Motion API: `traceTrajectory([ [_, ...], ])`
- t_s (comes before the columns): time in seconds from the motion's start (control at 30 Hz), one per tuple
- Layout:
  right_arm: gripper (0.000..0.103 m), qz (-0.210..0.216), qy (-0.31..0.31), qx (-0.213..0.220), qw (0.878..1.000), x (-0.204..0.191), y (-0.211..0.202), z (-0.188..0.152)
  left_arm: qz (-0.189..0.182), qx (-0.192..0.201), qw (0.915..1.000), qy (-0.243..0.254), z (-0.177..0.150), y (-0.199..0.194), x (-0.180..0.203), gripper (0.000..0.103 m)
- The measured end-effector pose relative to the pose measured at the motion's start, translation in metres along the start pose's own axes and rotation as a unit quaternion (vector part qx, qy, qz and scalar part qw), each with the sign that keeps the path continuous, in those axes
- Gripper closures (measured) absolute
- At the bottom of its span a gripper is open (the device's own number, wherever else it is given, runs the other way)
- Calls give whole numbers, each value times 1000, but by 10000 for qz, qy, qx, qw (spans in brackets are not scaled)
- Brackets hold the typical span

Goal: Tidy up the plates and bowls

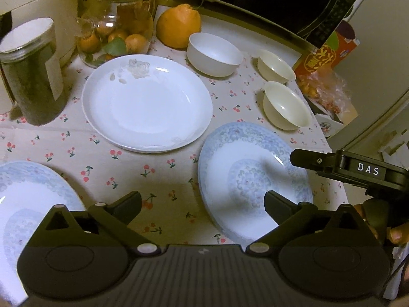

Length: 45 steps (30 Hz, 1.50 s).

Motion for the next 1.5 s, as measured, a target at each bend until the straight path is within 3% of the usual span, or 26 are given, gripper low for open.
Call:
traceTrajectory([
  [0.27, 4, 45, -235, 73, 9997, -18, -4, -3, 156, 141, 9998, -53, -1, -17, -19, 1],
  [0.8, 3, 309, -786, 14, 9964, -82, 0, -16, 988, 384, 9944, -5, -7, -52, -92, 1],
  [1.2, 3, 624, -1208, -194, 9905, -143, 8, -41, 1375, 181, 9903, -104, -16, -66, -148, 1],
  [1.5, 3, 744, -1689, -442, 9818, -188, 21, -70, 1461, -20, 9884, -421, -20, -72, -186, 5],
])
Point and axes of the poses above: each gripper's, at about its wrist camera, not at the fingertips, and y roughly the way its jaws point, x to its right, z to its top, the point moved 9 cm from there along y, roughly the way its jaws point, and after that the axes turned 4 degrees about -x, right-handed, at the moved point
